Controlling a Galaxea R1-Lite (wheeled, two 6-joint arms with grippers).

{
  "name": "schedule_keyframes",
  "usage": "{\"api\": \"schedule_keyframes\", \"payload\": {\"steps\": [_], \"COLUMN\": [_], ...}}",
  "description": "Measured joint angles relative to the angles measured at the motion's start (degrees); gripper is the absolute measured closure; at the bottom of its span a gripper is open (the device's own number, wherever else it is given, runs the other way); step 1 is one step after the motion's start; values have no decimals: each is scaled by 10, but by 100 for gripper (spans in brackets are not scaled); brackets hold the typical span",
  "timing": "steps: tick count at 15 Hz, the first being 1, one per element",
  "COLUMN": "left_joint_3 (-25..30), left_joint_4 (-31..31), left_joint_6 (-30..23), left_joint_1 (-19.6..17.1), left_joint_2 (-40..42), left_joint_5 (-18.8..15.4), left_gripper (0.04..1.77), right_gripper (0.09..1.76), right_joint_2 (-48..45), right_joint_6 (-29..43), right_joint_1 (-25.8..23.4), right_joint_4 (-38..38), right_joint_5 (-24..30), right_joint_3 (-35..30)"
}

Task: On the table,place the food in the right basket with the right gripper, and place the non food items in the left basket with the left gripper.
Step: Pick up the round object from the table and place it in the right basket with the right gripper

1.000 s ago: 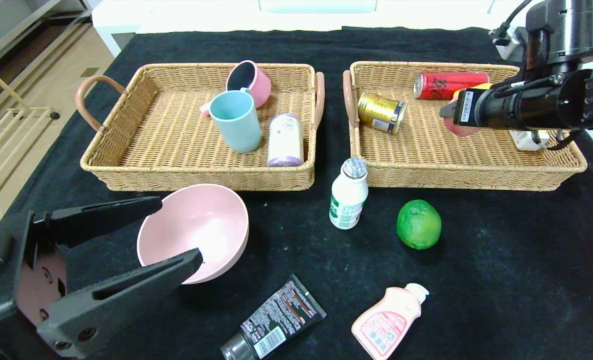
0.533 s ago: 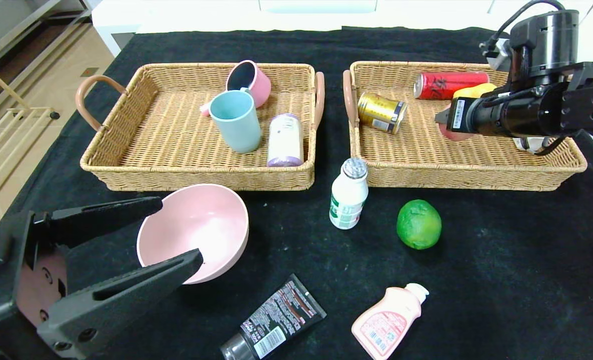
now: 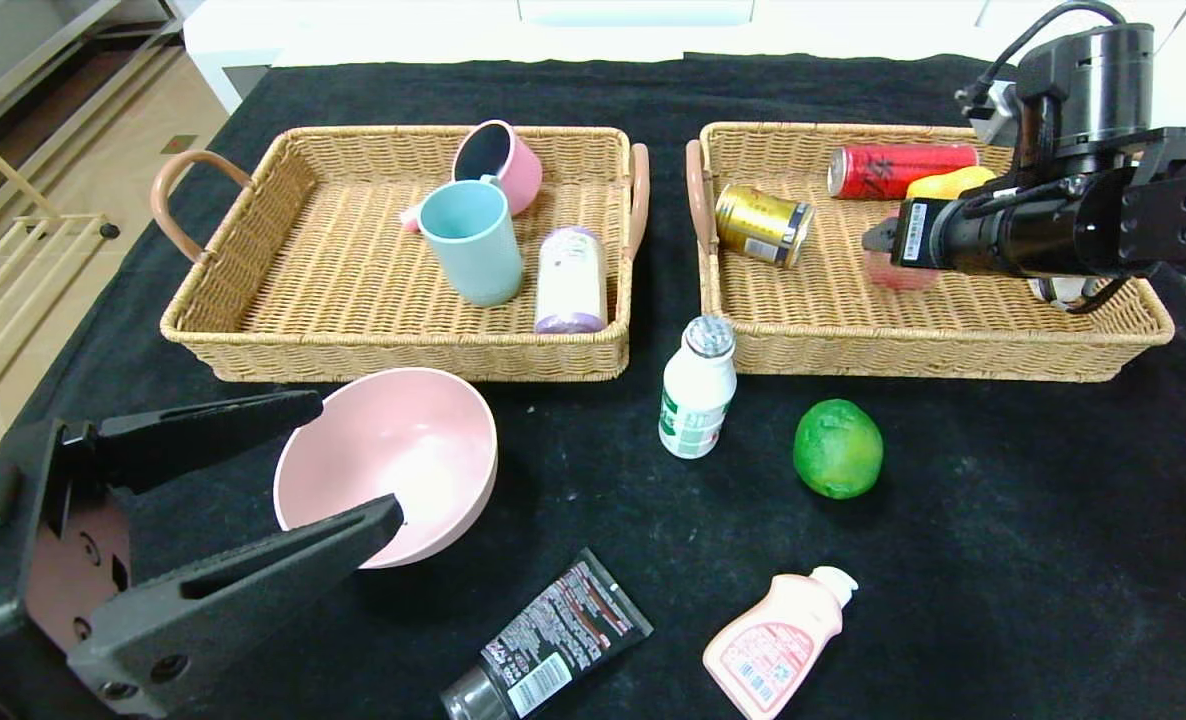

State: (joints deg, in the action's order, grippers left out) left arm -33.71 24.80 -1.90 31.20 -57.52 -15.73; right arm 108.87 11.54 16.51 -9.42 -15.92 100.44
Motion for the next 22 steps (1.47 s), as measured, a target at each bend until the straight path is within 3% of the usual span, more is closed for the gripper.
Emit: {"api": "schedule_keyframes", "payload": {"steps": [5,8,16,22], "left_joint_3": [0,0,-1,0], "left_joint_4": [0,0,0,-1], "left_joint_6": [0,0,0,0], "left_joint_1": [0,0,0,0], "left_joint_2": [0,1,4,4], "left_joint_5": [0,0,0,0], "left_gripper": [9,9,9,9], "right_gripper": [28,24,17,16], "right_joint_2": [-9,-43,-176,-183], "right_joint_6": [0,0,2,78], "right_joint_1": [7,20,146,203], "right_joint_4": [-2,-3,-50,-100], "right_joint_5": [0,10,-24,-55], "right_joint_3": [-12,-61,-204,-240]}}
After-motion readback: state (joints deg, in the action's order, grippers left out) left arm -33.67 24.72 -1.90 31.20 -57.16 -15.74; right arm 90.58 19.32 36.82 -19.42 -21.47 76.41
